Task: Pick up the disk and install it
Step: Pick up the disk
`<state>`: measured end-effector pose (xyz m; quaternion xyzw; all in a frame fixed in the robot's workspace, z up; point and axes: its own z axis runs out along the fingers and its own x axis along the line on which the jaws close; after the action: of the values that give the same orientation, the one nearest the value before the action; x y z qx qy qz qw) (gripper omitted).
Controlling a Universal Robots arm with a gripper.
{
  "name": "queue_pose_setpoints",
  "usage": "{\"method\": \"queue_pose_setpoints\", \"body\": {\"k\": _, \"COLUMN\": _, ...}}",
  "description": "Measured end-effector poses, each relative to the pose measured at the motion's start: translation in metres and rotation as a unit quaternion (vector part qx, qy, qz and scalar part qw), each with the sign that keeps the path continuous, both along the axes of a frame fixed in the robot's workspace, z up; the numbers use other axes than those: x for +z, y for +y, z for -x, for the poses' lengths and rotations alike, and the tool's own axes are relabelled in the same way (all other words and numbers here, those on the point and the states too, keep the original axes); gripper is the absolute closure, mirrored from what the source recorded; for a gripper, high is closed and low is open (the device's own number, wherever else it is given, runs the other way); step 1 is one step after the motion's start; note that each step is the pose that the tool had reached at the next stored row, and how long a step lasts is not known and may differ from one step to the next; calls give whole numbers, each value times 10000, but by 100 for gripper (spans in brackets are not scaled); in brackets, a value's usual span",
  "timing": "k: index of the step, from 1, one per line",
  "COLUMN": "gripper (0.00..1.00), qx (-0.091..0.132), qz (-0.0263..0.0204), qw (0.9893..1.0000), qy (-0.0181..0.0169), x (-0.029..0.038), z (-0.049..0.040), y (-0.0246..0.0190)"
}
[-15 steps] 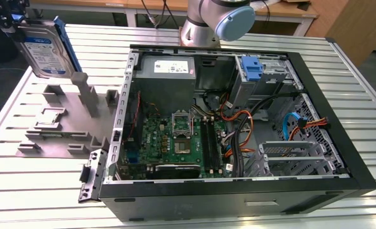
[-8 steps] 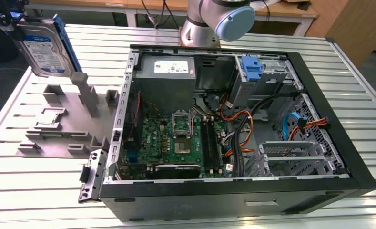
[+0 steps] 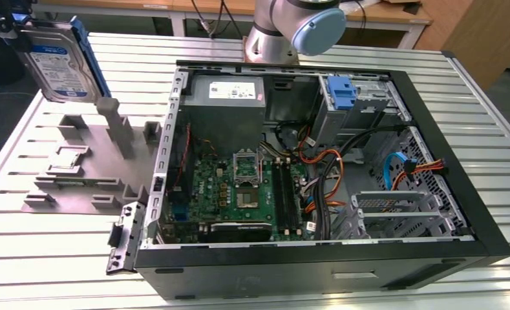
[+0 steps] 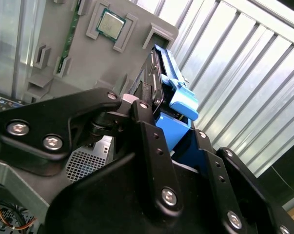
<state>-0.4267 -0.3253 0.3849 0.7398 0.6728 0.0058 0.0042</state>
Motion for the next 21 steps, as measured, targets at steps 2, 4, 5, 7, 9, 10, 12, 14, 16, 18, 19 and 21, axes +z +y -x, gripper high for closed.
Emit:
{"method": "queue_pose_setpoints", "body": {"k": 2, "gripper": 63, "qx": 0, "qz": 0, "qw": 10000, "qy": 0, "x": 12, "z": 0, "y": 0}}
{"method": "queue_pose_setpoints", "body": {"k": 4, "gripper": 63, "qx": 0, "qz": 0, "qw": 10000, "qy": 0, "x": 24, "z": 0, "y": 0}}
{"method": "queue_pose_setpoints", "body": {"k": 5, "gripper": 63, "qx": 0, "qz": 0, "qw": 10000, "qy": 0, "x": 29, "z": 0, "y": 0}}
{"method": "queue_pose_setpoints", "body": {"k": 7, "gripper": 63, "qx": 0, "qz": 0, "qw": 10000, "qy": 0, "x": 40, "z": 0, "y": 0}}
{"method": "queue_pose_setpoints", "body": {"k": 9, "gripper": 63, "qx": 0, "qz": 0, "qw": 10000, "qy": 0, "x": 51, "z": 0, "y": 0}}
{"method": "queue_pose_setpoints", "body": {"k": 10, "gripper": 63, "qx": 0, "qz": 0, "qw": 10000, "qy": 0, "x": 57, "z": 0, "y": 0}}
{"method": "queue_pose_setpoints", "body": {"k": 12, "gripper": 63, "qx": 0, "qz": 0, "qw": 10000, "qy": 0, "x": 69, "z": 0, "y": 0}}
{"method": "queue_pose_setpoints", "body": {"k": 14, "gripper": 63, "qx": 0, "qz": 0, "qw": 10000, "qy": 0, "x": 82, "z": 0, "y": 0}}
{"method": "queue_pose_setpoints", "body": {"k": 16, "gripper": 63, "qx": 0, "qz": 0, "qw": 10000, "qy": 0, "x": 94, "z": 0, "y": 0}}
{"method": "queue_pose_setpoints", "body": {"k": 18, "gripper": 63, "qx": 0, "qz": 0, "qw": 10000, "qy": 0, "x": 107, "z": 0, "y": 0}}
{"method": "queue_pose_setpoints", "body": {"k": 19, "gripper": 63, "qx": 0, "qz": 0, "qw": 10000, "qy": 0, "x": 114, "z": 0, "y": 0}}
{"method": "queue_pose_setpoints", "body": {"k": 21, "gripper": 63, "qx": 0, "qz": 0, "qw": 10000, "qy": 0, "x": 127, "z": 0, "y": 0}}
